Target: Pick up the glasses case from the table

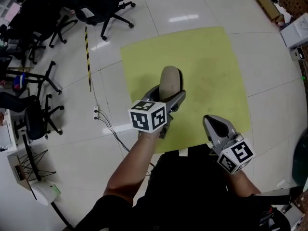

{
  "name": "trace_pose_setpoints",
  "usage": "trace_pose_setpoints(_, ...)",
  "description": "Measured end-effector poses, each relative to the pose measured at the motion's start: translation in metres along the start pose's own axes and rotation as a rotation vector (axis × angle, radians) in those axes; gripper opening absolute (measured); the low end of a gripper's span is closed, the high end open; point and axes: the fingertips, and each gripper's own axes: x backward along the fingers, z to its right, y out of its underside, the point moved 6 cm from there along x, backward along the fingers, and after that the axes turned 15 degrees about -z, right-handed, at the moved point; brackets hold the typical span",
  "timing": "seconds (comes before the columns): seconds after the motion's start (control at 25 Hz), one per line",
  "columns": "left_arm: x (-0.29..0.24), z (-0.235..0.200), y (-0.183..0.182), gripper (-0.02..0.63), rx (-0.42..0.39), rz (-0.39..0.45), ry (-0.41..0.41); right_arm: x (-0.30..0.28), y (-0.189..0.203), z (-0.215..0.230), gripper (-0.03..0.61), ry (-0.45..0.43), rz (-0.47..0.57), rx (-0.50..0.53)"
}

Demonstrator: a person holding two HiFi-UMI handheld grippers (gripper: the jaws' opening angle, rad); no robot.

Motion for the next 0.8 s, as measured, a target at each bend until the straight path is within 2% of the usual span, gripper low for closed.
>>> trace_pose_setpoints(0.16,0.046,0.019,0.015,0.390,-0.019,0.055,0.083,0.002,-0.003,-0.039,0.003,0.009,0.038,0.040)
trace_pose_setpoints(0.28,0.077,0.030,0.024,0.390,-0.049,0.101,0.114,0.008,-0.006,-0.062,0.003,0.018,0.071,0.082)
trace_pose_setpoints(0.48,0.123,0.048,0.031,0.388,-0.088,0.186,0.144,0.023,-0.007,-0.089,0.003,0.041,0.105,0.133)
trace_pose_setpoints(0.8,0.173,0.076,0.043,0.387,-0.156,0.261,0.144,0.037,-0.009,-0.114,0.003,0.039,0.148,0.186)
